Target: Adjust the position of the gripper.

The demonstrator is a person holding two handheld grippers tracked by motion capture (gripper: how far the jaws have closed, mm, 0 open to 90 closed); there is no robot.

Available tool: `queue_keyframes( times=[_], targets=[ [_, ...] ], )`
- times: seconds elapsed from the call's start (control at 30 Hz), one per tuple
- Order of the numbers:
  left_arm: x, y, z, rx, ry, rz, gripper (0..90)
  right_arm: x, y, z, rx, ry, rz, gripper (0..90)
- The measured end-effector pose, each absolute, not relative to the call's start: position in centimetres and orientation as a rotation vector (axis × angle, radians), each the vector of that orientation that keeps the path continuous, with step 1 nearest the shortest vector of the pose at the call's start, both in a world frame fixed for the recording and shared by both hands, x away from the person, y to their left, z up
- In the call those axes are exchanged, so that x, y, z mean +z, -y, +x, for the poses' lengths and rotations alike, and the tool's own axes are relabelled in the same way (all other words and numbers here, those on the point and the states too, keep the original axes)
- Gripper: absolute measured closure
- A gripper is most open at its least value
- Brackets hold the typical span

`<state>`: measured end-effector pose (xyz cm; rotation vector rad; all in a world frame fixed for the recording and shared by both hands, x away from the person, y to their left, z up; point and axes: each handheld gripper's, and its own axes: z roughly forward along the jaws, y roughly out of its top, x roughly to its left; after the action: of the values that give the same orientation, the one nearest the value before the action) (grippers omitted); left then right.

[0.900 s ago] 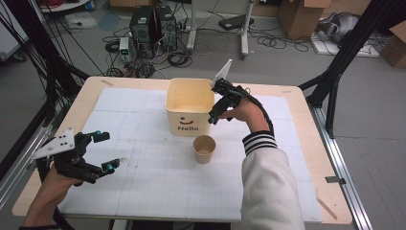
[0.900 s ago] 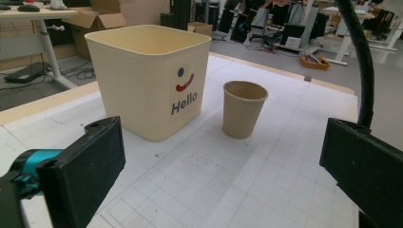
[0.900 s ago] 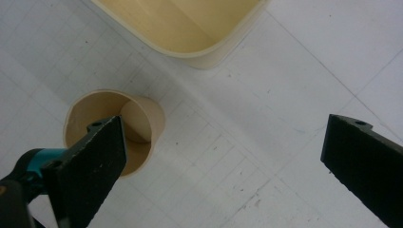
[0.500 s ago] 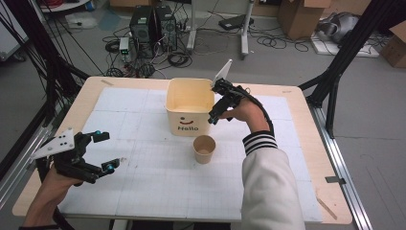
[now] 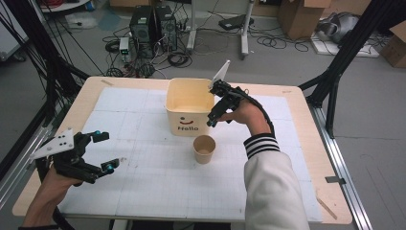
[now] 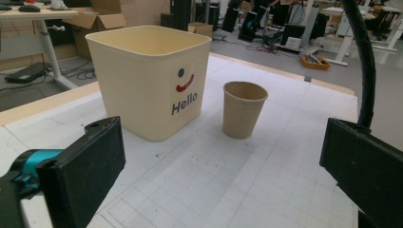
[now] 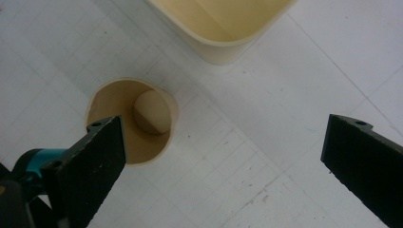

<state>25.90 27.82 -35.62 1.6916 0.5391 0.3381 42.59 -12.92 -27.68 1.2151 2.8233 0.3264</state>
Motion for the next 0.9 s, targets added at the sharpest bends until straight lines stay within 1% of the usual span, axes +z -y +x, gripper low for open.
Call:
queue_keyframes(
  times=[0.9],
  targets=[
    [-35.5,-27.8,25.8,0.344,-0.537,1.695,1.7,-27.6,8.9,39.9,0.265,-2.935,0.974,0.2]
  ],
)
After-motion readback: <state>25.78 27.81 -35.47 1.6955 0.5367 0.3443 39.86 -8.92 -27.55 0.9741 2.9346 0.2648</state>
